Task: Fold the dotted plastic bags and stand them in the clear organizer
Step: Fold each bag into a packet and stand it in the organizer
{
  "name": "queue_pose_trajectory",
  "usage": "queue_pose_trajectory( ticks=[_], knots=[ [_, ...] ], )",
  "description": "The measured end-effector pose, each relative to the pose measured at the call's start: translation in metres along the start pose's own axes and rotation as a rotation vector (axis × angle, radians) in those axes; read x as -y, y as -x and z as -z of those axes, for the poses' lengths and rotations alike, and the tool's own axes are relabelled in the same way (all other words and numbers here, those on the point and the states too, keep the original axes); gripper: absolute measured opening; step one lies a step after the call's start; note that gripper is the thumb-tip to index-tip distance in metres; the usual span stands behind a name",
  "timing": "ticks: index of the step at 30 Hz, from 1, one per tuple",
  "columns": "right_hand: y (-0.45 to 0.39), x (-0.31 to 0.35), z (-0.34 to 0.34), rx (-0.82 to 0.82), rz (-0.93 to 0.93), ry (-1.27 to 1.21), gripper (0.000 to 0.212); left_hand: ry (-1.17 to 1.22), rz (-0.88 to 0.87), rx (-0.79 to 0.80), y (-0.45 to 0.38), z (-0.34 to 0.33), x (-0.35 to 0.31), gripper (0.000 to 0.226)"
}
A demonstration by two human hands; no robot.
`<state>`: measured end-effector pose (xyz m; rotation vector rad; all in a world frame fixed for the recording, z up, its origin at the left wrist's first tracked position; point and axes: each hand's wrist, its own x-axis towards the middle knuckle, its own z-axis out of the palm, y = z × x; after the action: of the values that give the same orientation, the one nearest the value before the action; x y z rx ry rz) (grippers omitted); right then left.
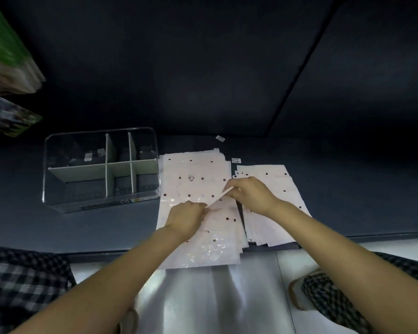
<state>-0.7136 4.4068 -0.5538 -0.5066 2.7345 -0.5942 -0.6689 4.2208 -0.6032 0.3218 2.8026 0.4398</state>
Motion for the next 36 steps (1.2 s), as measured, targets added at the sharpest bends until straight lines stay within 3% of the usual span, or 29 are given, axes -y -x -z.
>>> queue_pose_trajectory(
  ticks=[3, 5, 7, 10, 16, 21, 26, 31, 36],
  knots=[
    [0.006, 0.021, 0.025, -0.267, -0.064, -0.358, 0.046, 0.565, 0.13, 0.077, 0.006, 0.044, -0.002, 0.039],
    [0.011, 0.039, 0.036, -0.321, -0.155, -0.549, 0.058, 1.014, 0.268, 0.121, 0.011, 0.074, -0.006, 0.029],
    [0.016, 0.057, 0.042, -0.15, -0.234, -0.723, 0.052, 1.279, 0.327, 0.151, 0.019, 0.1, -0.01, 0.028],
    [0.029, 0.081, 0.042, 0.061, -0.208, -0.988, 0.027, 1.497, 0.338, 0.169, 0.041, 0.123, -0.011, 0.027],
    [0.048, 0.101, 0.042, 0.033, -0.125, -0.994, 0.025, 1.559, 0.347, 0.169, 0.072, 0.125, 0.005, 0.025],
    [0.057, 0.102, 0.042, -0.026, -0.14, -1.027, 0.019, 1.463, 0.324, 0.057, 0.078, 0.127, 0.009, 0.008],
    [0.058, 0.095, 0.041, -0.03, -0.119, -1.101, 0.015, 1.425, 0.26, -0.037, 0.08, 0.131, 0.013, 0.006],
    [0.058, 0.094, 0.046, -0.097, -0.025, -1.179, 0.019, 1.506, 0.157, -0.048, 0.078, 0.139, 0.016, 0.014],
    [0.056, 0.099, 0.048, -0.213, 0.019, -1.089, 0.029, 1.495, 0.1, -0.047, 0.079, 0.142, 0.018, 0.032]
  ],
)
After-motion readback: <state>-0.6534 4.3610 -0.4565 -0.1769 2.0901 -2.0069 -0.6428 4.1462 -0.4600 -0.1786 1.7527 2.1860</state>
